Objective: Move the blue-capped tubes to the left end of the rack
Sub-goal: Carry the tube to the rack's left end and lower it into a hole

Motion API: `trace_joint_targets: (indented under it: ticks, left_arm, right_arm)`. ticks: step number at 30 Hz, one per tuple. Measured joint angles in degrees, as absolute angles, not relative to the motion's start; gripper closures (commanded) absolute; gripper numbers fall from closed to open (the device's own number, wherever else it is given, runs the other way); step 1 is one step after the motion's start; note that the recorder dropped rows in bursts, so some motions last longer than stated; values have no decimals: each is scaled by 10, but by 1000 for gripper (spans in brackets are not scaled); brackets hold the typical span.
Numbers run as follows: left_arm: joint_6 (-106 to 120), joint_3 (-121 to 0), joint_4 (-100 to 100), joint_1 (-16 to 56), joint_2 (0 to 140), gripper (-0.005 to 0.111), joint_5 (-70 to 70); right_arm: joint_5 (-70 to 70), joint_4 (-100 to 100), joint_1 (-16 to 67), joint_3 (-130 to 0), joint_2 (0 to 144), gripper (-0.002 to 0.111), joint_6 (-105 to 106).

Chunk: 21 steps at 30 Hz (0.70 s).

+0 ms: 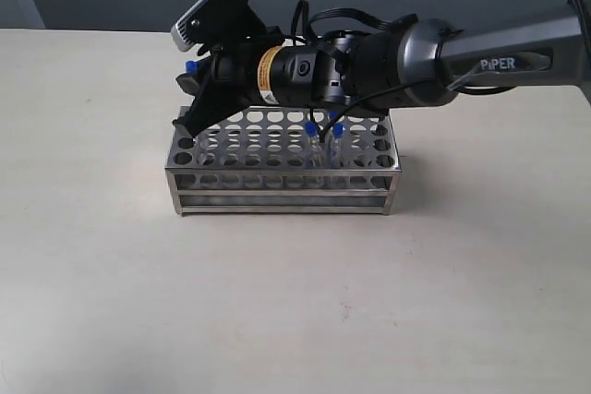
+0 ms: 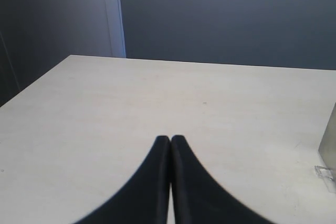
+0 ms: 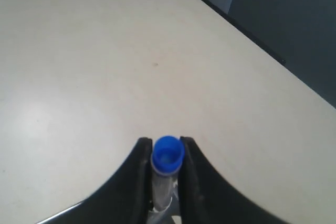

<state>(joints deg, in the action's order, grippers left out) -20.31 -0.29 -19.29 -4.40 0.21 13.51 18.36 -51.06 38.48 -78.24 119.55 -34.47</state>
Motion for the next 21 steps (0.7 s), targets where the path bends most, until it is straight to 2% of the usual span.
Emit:
trace_joint_targets:
  ticks: [21]
  left_arm:
    - [-203, -3, -193, -44, 2, 106, 135]
  right_arm:
    - [182, -522, 385, -781, 1195, 109, -350]
